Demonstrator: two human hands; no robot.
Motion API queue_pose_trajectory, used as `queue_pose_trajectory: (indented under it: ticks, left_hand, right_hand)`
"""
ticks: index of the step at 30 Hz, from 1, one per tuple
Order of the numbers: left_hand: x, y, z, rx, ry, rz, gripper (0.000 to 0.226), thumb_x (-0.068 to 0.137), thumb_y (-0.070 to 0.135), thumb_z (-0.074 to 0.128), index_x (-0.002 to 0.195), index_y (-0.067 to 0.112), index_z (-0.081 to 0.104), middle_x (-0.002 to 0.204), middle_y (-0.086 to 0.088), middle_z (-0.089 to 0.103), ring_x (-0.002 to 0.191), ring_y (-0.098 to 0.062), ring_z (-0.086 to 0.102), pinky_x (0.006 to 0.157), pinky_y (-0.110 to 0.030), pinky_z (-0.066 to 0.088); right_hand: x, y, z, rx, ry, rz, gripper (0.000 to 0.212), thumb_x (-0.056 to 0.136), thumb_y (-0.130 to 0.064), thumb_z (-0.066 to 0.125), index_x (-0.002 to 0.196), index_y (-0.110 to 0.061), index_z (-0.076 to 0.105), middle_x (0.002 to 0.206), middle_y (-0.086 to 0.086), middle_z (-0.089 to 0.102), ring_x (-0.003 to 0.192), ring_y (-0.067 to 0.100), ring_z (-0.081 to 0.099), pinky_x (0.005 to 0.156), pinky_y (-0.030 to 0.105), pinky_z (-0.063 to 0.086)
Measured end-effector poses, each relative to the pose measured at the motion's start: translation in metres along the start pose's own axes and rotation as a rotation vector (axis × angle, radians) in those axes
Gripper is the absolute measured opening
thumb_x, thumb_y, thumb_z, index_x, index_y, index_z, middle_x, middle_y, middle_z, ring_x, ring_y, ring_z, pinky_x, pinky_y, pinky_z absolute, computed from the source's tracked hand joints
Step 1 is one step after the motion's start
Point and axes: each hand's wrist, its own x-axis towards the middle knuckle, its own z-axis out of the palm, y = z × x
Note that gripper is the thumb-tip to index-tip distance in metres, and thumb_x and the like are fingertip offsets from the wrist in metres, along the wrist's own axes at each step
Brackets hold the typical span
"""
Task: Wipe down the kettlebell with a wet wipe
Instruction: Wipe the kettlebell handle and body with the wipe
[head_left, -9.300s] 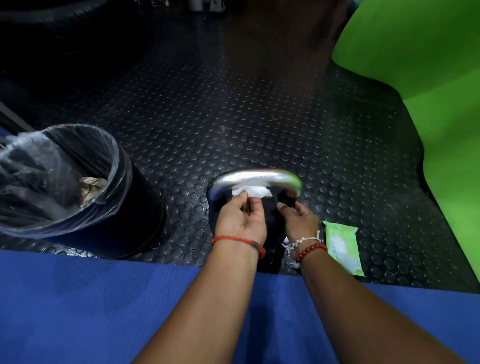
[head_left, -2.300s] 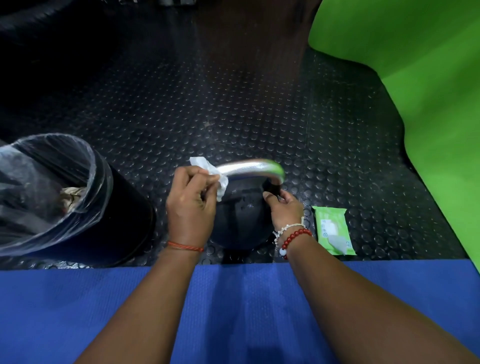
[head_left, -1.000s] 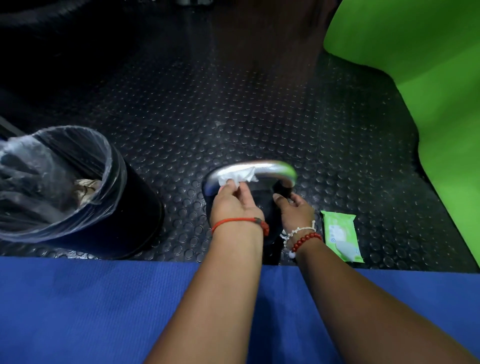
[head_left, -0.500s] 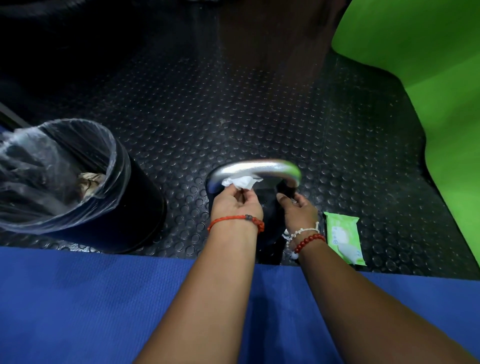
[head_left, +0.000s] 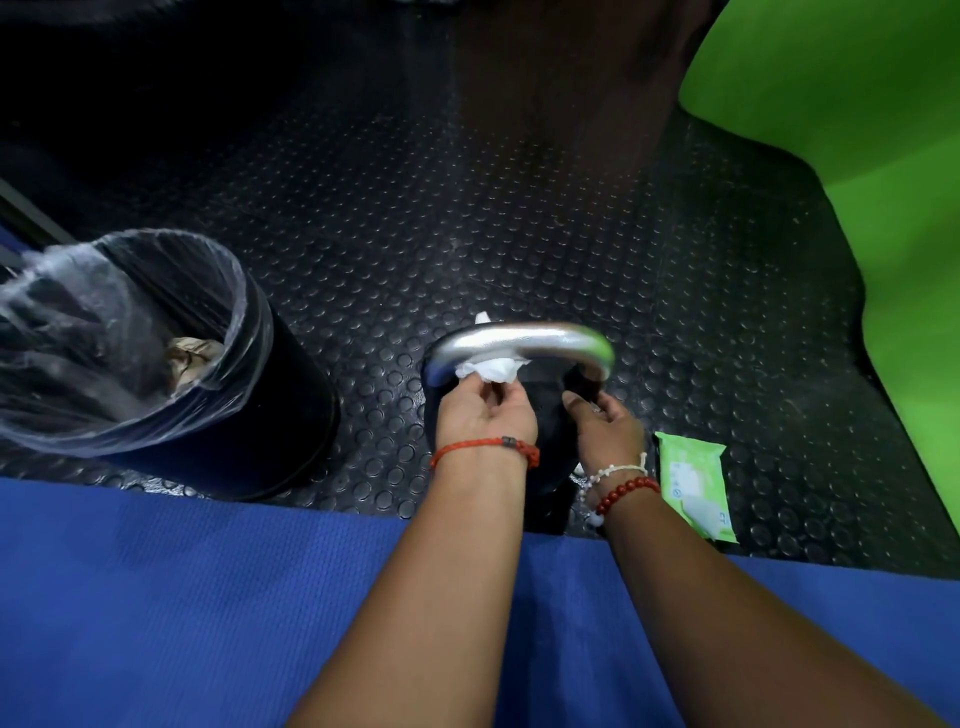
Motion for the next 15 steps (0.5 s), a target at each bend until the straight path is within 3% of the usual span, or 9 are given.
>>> queue_pose_trajectory:
  ticks: [2, 5, 9, 12, 15]
  left_hand:
    - [0.0, -0.001, -0.003, -0.015, -0.025, -0.011, 0.016, 0.094, -0.002, 0.047, 0.08, -0.002, 0.055, 0.081, -0.01, 0.058, 0.075, -0.017, 0.055, 0.08, -0.025, 0.052]
    - [0.0, 0.0, -0.009, -0.061, -0.076, -0.048, 0.011, 0.093, -0.002, 0.049, 0.085, -0.005, 0.057, 0.083, -0.013, 0.058, 0.078, -0.018, 0.057, 0.059, -0.023, 0.055]
    - [0.0, -0.001, -0.009, -0.096, -0.07, -0.072, 0.01, 0.093, -0.003, 0.048, 0.09, -0.003, 0.057, 0.085, -0.011, 0.057, 0.079, -0.017, 0.055, 0.066, -0.025, 0.05]
    - [-0.006, -0.001, -0.013, -0.083, -0.113, -0.11, 0.009, 0.091, -0.004, 0.049, 0.087, -0.002, 0.058, 0.081, -0.01, 0.059, 0.074, -0.015, 0.055, 0.067, -0.022, 0.047]
    - [-0.003, -0.002, -0.005, -0.066, -0.092, -0.094, 0.013, 0.089, -0.008, 0.048, 0.082, -0.001, 0.057, 0.08, -0.009, 0.058, 0.075, -0.018, 0.055, 0.07, -0.025, 0.047]
  right_hand:
    - [0.0, -0.001, -0.001, -0.01, 0.001, -0.006, 0.034, 0.082, -0.023, 0.071, 0.113, -0.011, 0.065, 0.094, 0.006, 0.07, 0.081, 0.015, 0.066, 0.067, 0.021, 0.052]
    - [-0.001, -0.003, -0.001, 0.01, -0.005, -0.005, 0.033, 0.083, -0.02, 0.07, 0.114, -0.011, 0.064, 0.091, 0.003, 0.068, 0.073, 0.008, 0.063, 0.052, 0.009, 0.048]
    - [-0.003, -0.003, 0.001, 0.039, -0.01, -0.001, 0.034, 0.084, -0.017, 0.069, 0.116, -0.008, 0.063, 0.094, 0.005, 0.07, 0.071, 0.006, 0.062, 0.05, 0.006, 0.047]
    - [-0.003, -0.005, 0.001, 0.034, -0.008, -0.022, 0.035, 0.084, -0.016, 0.069, 0.118, -0.01, 0.062, 0.083, -0.003, 0.066, 0.068, 0.002, 0.059, 0.047, 0.005, 0.044]
    - [-0.003, -0.005, 0.001, 0.043, -0.01, -0.015, 0.036, 0.084, -0.015, 0.068, 0.119, -0.008, 0.062, 0.085, 0.001, 0.066, 0.068, 0.003, 0.059, 0.048, 0.005, 0.044]
